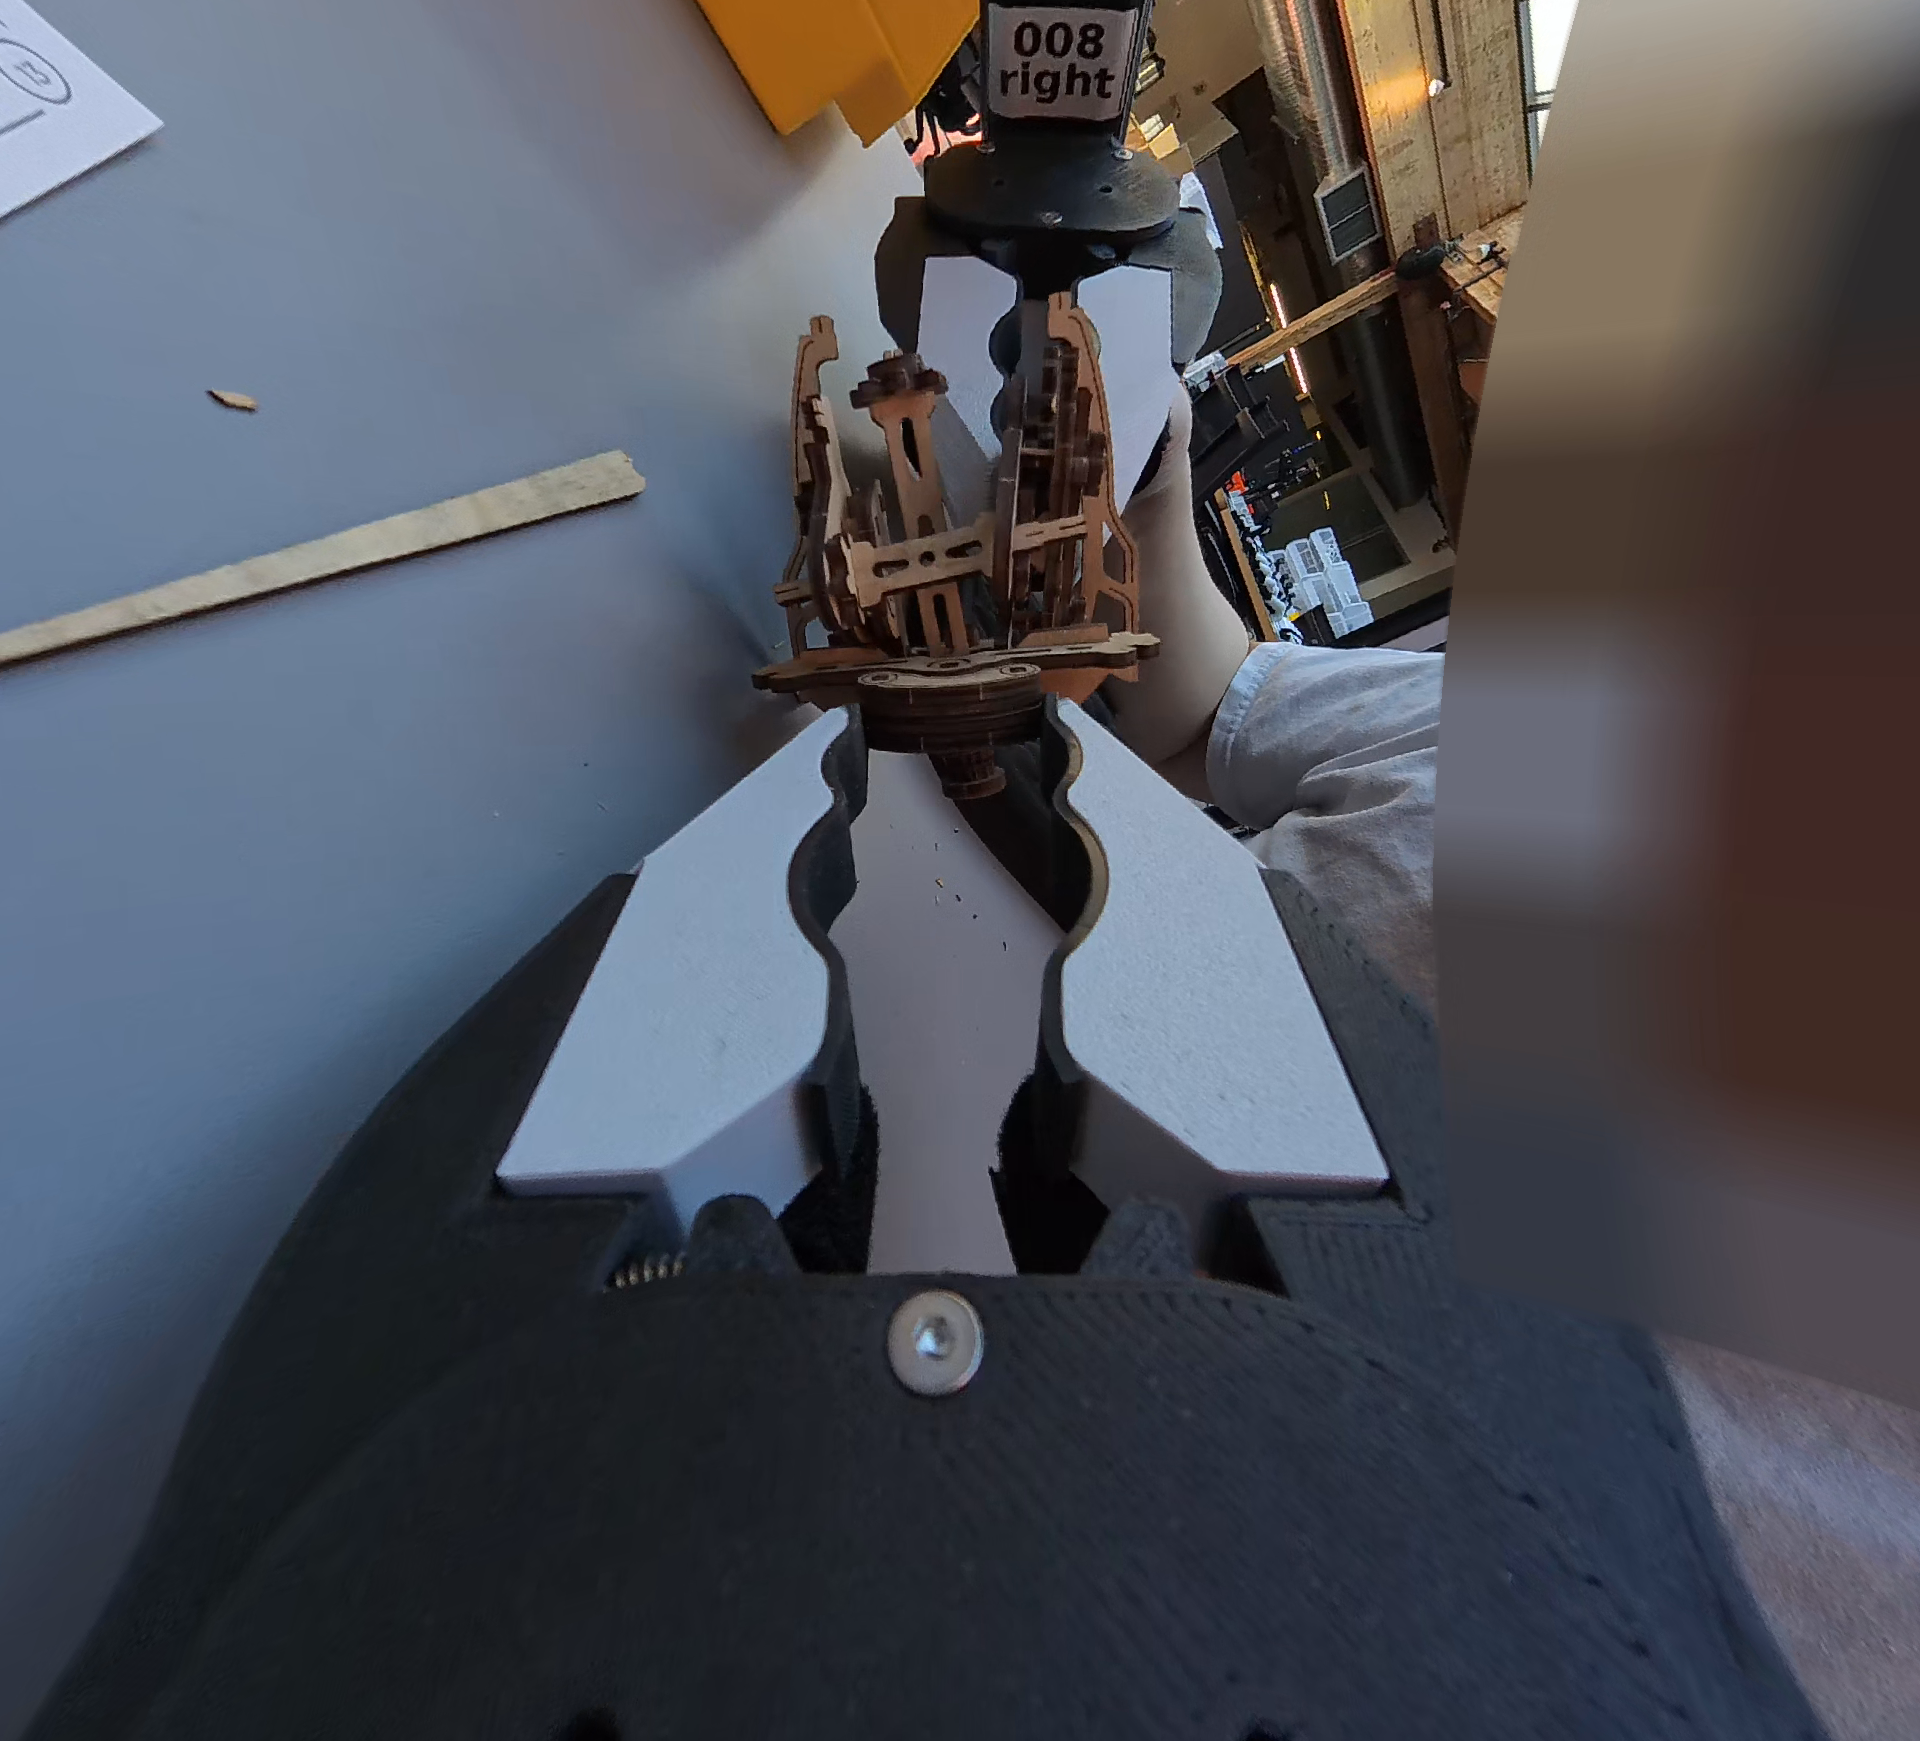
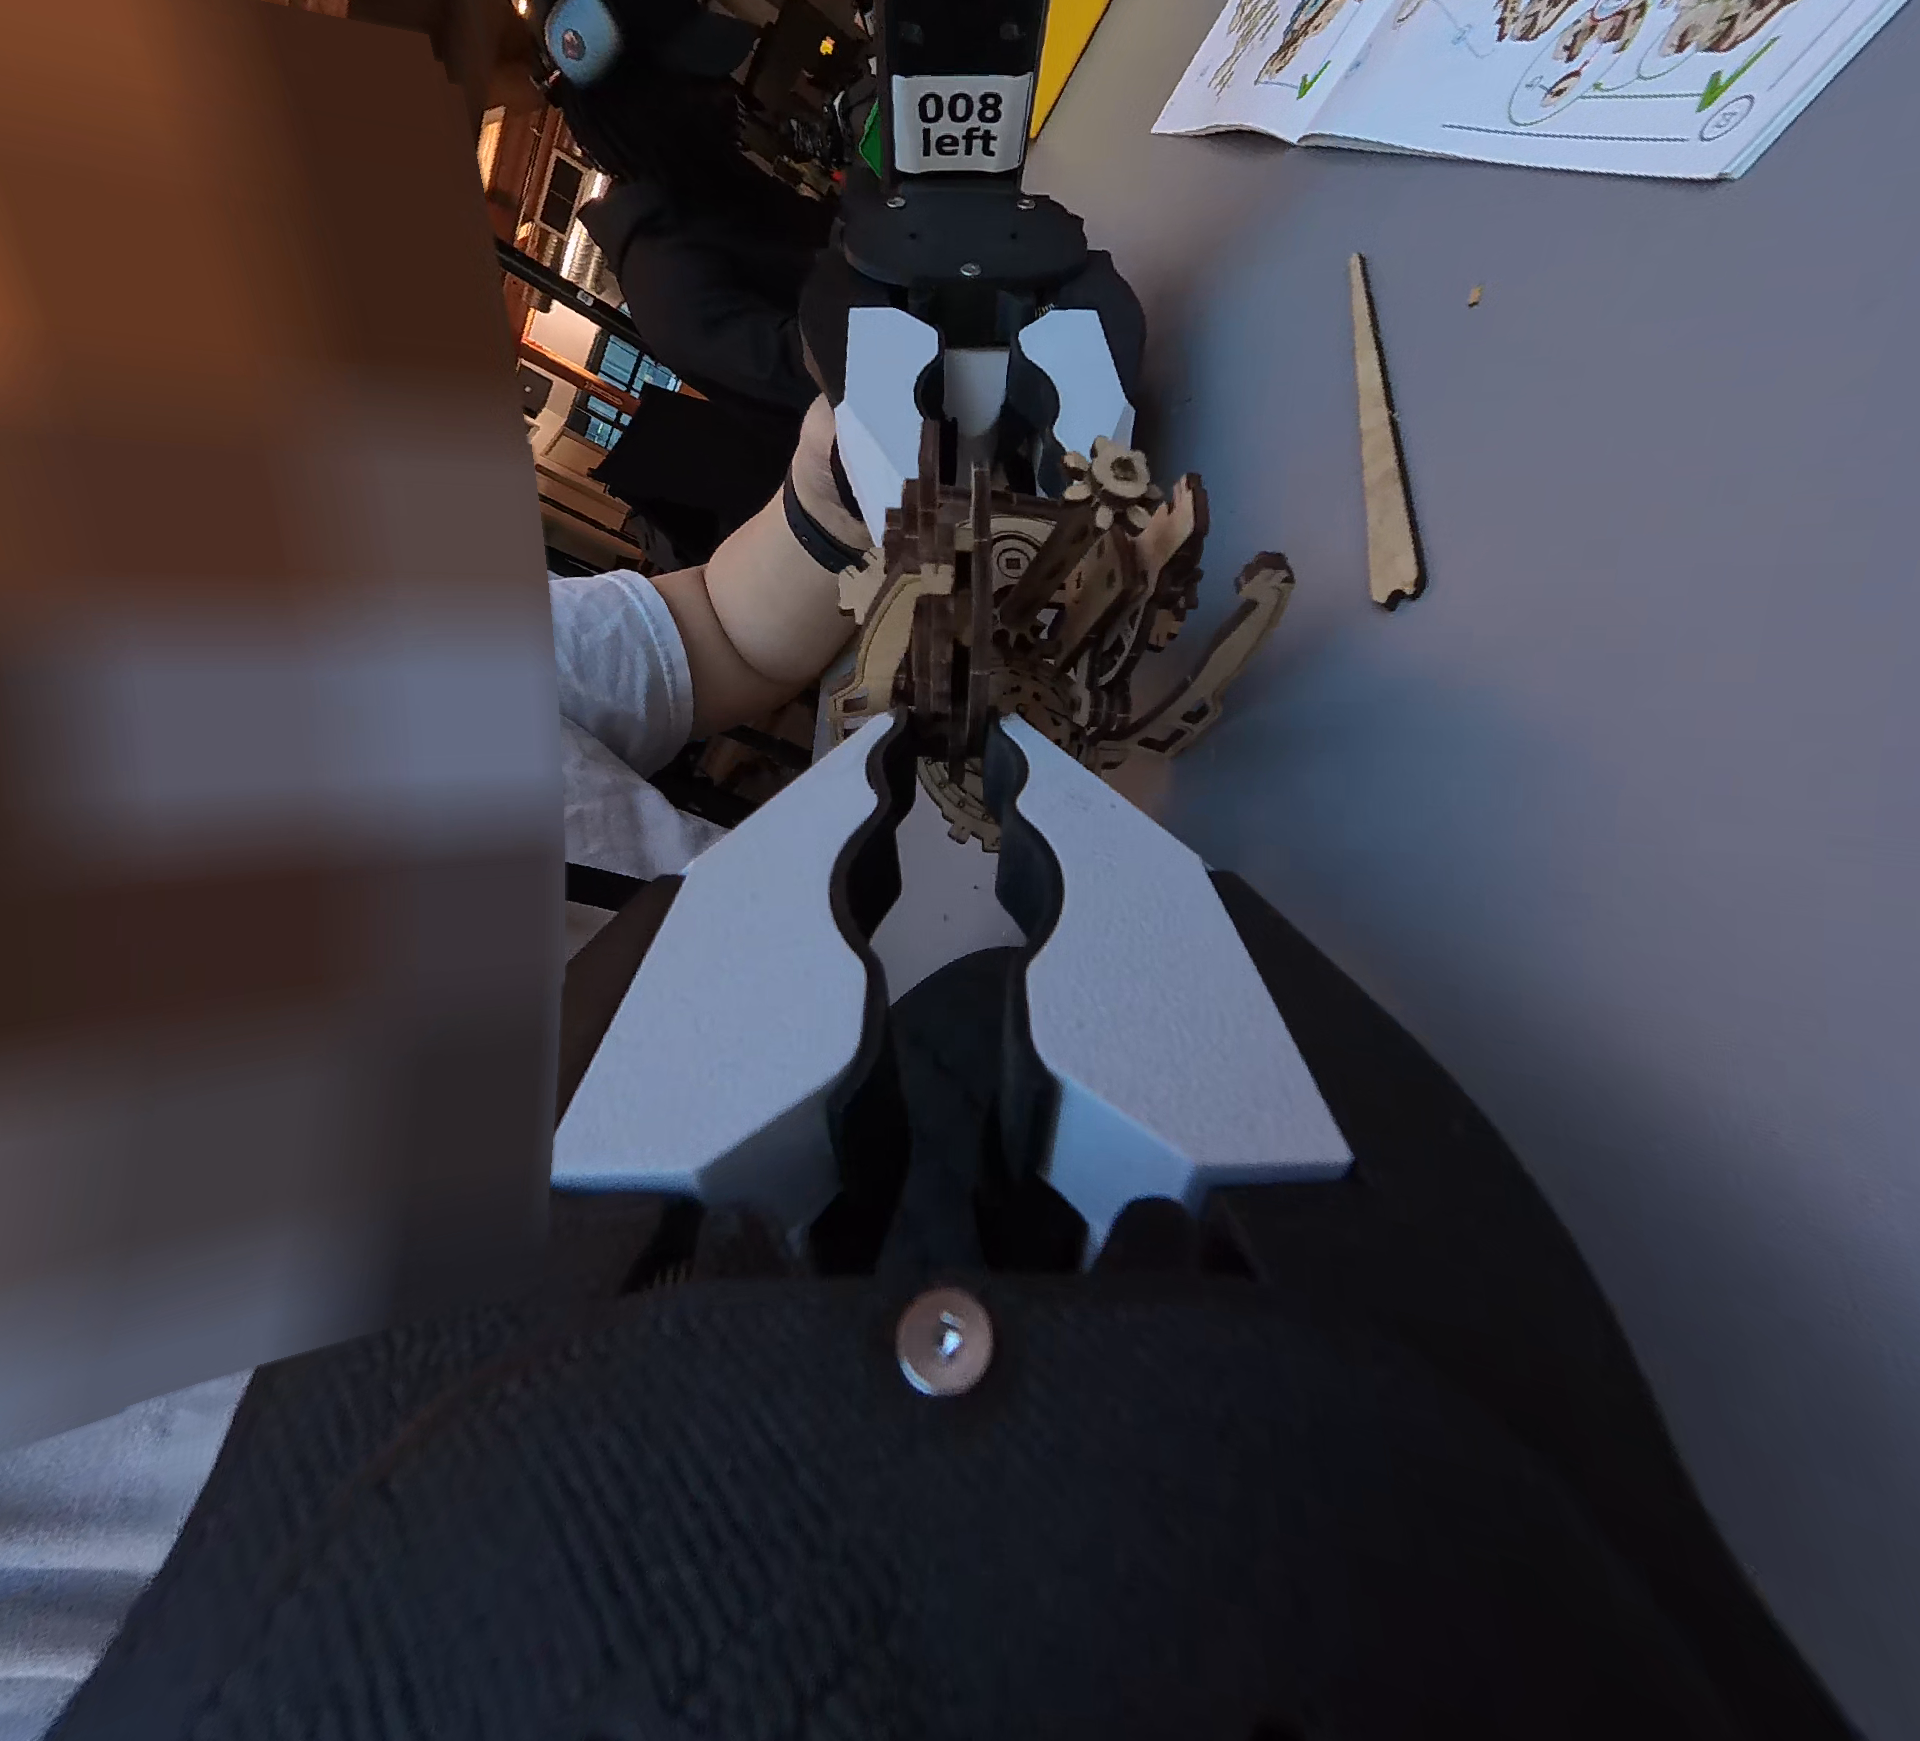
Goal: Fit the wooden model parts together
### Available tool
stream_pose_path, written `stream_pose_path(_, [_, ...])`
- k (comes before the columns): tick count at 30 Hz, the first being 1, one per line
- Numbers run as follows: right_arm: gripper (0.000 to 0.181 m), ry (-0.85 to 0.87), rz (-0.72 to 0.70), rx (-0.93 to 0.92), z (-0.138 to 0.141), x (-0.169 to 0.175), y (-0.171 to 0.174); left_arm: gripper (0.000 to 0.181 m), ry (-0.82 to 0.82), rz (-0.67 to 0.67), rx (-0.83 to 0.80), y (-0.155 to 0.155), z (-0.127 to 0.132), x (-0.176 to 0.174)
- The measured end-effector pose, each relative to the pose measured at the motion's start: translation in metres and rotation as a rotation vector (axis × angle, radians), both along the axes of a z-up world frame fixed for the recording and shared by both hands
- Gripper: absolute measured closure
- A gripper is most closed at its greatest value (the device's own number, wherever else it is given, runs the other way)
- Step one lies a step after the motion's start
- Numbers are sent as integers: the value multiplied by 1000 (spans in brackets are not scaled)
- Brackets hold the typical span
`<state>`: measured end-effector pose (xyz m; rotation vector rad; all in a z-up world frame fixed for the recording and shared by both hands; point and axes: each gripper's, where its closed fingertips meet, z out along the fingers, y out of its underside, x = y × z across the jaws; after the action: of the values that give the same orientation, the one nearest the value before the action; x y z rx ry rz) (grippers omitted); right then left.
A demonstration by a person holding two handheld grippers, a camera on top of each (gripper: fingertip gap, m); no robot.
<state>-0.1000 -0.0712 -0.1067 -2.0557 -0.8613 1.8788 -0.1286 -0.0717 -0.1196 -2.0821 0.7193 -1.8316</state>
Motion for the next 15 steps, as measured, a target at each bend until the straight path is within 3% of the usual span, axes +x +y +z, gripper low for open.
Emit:
stream_pose_path(11, [171,-5,25,50,0,-2,-2,149,1,-31,-13,-4,-1,1])
stream_pose_path(15, [171,24,7,-27,0,-2,0,149,-5,-10,-16,-1,0,0])
